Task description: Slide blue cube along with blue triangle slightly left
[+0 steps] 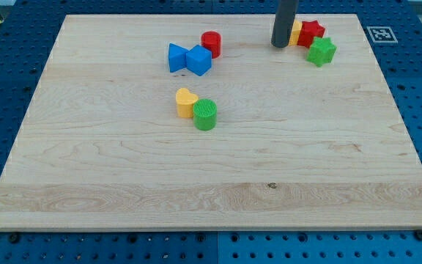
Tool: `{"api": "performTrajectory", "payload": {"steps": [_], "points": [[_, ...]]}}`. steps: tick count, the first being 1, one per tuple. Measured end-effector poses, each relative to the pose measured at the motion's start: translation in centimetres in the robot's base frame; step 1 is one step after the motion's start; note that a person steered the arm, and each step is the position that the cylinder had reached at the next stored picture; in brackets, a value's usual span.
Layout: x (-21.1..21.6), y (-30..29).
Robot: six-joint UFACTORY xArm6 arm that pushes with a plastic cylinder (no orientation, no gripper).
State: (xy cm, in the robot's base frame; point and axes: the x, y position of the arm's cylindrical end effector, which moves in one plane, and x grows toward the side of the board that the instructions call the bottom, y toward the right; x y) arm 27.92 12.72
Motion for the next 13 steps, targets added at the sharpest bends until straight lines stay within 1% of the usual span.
{"api": "performTrajectory", "payload": {"steps": [2,5,7,8,9,10,11,13], "points": [[0.0,0.2],[2.7,-7.7],[2.8,-8.2],[5.5,-8.9],[7.1,-11.0],[7.1,-14.8],[6.6,-18.9],[4.3,-27.5]]}}
